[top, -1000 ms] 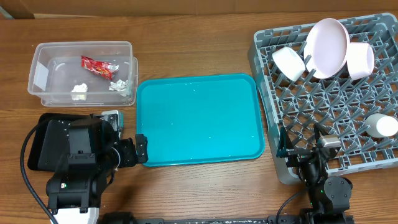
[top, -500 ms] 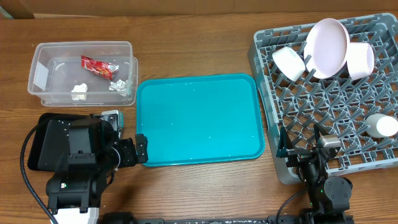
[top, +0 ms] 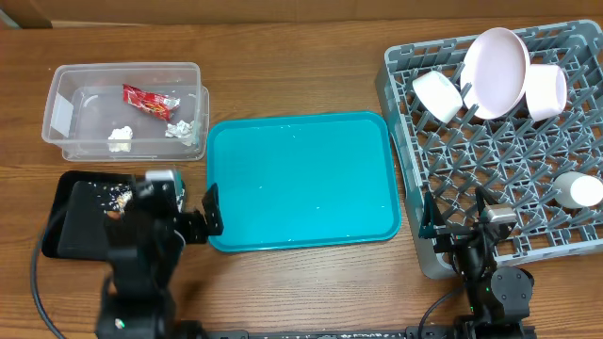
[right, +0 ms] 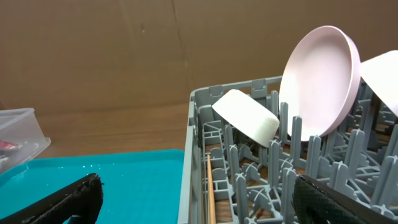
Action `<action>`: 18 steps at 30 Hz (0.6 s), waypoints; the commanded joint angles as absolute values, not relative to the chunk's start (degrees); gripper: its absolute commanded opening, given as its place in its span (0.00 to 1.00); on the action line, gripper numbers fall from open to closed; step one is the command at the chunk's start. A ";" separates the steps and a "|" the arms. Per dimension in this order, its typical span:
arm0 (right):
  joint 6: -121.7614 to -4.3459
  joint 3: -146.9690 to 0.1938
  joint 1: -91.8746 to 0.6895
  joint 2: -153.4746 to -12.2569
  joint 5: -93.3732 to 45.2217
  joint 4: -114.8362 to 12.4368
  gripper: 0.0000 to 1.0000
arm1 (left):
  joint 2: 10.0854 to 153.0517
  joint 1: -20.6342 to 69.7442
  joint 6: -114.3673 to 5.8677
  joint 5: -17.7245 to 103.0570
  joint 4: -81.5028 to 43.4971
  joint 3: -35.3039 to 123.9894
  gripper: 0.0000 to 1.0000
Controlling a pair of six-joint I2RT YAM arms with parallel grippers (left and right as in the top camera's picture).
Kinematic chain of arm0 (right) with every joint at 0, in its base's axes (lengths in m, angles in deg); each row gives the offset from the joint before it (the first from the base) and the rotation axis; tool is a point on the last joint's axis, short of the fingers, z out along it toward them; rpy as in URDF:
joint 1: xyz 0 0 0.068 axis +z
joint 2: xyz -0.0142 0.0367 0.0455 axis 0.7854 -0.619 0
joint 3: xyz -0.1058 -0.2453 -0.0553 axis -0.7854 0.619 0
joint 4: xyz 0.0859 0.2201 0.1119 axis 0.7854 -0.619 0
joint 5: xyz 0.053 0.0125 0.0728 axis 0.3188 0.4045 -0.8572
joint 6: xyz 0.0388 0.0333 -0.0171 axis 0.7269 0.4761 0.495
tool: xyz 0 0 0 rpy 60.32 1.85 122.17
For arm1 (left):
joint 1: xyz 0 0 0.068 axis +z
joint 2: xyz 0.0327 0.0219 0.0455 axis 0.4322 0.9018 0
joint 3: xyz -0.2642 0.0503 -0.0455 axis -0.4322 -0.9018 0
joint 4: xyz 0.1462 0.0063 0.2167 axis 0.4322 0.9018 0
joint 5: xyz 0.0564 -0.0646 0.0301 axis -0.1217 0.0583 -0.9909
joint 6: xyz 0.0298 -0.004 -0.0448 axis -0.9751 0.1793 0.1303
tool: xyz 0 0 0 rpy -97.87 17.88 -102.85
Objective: Sort waste into correct bins and load items into the dishwasher
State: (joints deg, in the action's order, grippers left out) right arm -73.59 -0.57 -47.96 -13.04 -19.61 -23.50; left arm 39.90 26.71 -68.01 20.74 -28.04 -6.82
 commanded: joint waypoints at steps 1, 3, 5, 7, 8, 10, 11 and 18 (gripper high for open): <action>-73.57 0.00 -47.92 -12.91 -19.10 -23.02 1.00 | 31.07 26.27 -68.88 19.94 -33.72 -16.97 1.00; -73.57 0.00 -47.92 -12.91 -19.10 -23.02 1.00 | 26.22 26.27 -68.86 19.72 -36.78 -21.86 1.00; -73.57 0.00 -47.92 -12.91 -19.10 -23.02 1.00 | 22.04 26.27 -68.69 19.26 -39.71 -25.91 1.00; -73.57 0.00 -47.92 -12.91 -19.10 -23.02 1.00 | 18.48 26.27 -68.69 18.60 -42.90 -29.18 1.00; -73.57 0.00 -47.92 -12.91 -19.10 -23.02 1.00 | 16.71 26.27 -68.69 17.75 -45.15 -30.89 1.00; -73.57 0.00 -47.92 -12.91 -19.10 -23.02 1.00 | 14.04 26.27 -69.39 16.92 -49.46 -33.60 1.00; -73.57 0.00 -47.92 -12.91 -19.10 -23.02 1.00 | 12.93 26.27 -70.43 16.96 -51.52 -34.87 1.00; -73.57 0.00 -47.92 -12.91 -19.10 -23.02 1.00 | 10.06 26.21 -75.77 17.66 -48.80 -35.26 1.00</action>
State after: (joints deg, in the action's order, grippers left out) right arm -73.59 -0.57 -47.96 -13.04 -19.63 -23.50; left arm 10.83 26.69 -73.36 18.21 -49.13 -34.69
